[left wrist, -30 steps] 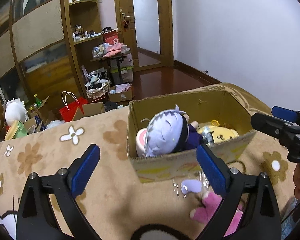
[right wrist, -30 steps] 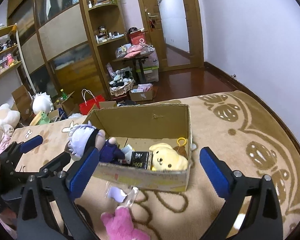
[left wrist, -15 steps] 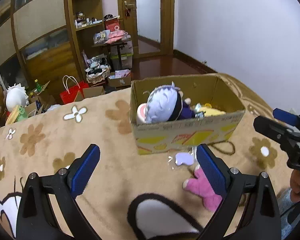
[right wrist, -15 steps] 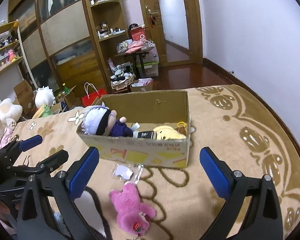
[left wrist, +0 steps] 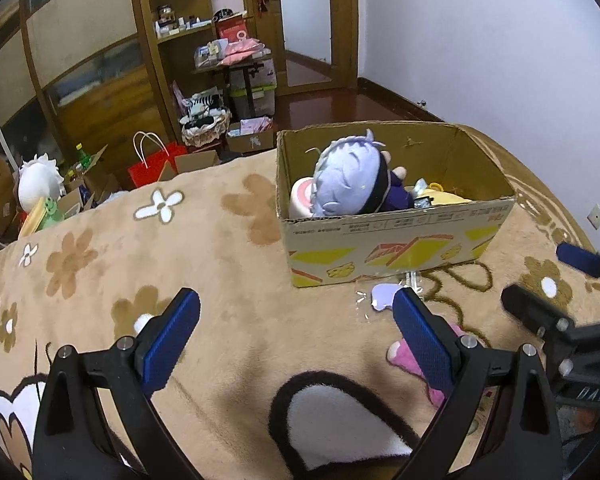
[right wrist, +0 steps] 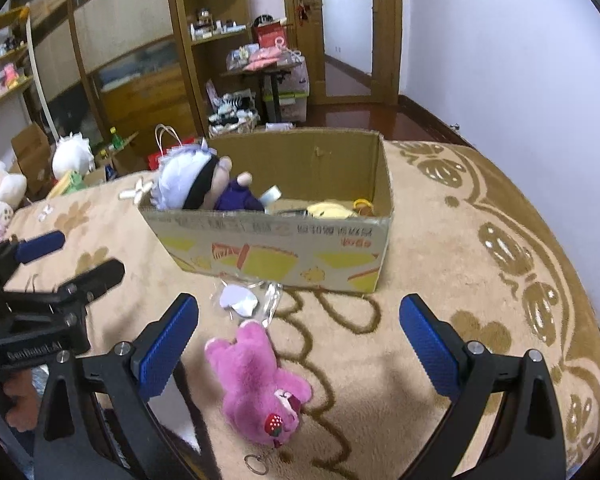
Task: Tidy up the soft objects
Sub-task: 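Grasp the pink plush bear with the right gripper while the left gripper grasps the bagged eye mask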
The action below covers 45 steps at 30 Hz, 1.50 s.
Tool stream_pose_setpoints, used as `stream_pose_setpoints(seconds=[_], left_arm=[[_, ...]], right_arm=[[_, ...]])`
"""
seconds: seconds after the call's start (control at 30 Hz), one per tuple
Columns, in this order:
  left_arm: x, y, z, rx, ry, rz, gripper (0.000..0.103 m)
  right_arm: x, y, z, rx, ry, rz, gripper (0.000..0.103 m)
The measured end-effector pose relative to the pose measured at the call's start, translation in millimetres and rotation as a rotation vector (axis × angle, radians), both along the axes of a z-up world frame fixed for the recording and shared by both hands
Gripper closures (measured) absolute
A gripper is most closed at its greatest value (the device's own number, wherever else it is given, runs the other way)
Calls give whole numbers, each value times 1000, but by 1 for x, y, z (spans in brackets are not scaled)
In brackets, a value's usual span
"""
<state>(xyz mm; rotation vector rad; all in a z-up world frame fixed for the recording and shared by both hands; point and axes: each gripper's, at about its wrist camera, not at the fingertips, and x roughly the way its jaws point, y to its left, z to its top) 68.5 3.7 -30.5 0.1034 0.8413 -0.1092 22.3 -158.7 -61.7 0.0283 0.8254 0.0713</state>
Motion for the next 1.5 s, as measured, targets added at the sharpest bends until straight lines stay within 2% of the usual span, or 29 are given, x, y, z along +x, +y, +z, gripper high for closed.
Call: stream_pose_setpoints(seconds=[0.17,0.4,0.6,0.7,0.77,0.83,0.97,1.0,1.1,1.27,1.3,1.5], left_arm=[[9,8,-6,-19,30,17,7],[27,10,-29,-92,153,-7,7],[38,1,-46,-131,219,-49,7],[42,-2,-57,-150,239,-39,7],[44,-4,-62,-150,250,-41,7],[46,-5,-65,-158,263,-41,7],[50,-7,-71,-187,285,-52,7],[50,-8,-73,-190,288,-52,7],[51,-11,-76,-210,303,-61,7],[52,-17,-77,-233,304,-78,7],[52,-18,-77,-240,304,-79,7],[54,-25,-79,-247,302,-89,7]], right_arm=[[6,10,-21,-23,75,12,0],[15,24,-47,-54,157,51,0],[19,27,-64,-45,224,91,0],[21,29,-75,-45,262,103,0],[23,30,-80,-56,280,110,5],[25,31,-86,-47,307,102,15],[29,33,-97,-33,351,117,16],[29,34,-99,-36,361,123,18],[28,40,-104,-23,391,153,30],[24,42,-99,-11,378,143,44],[23,42,-97,-13,370,140,55],[21,30,-80,-27,329,84,57]])
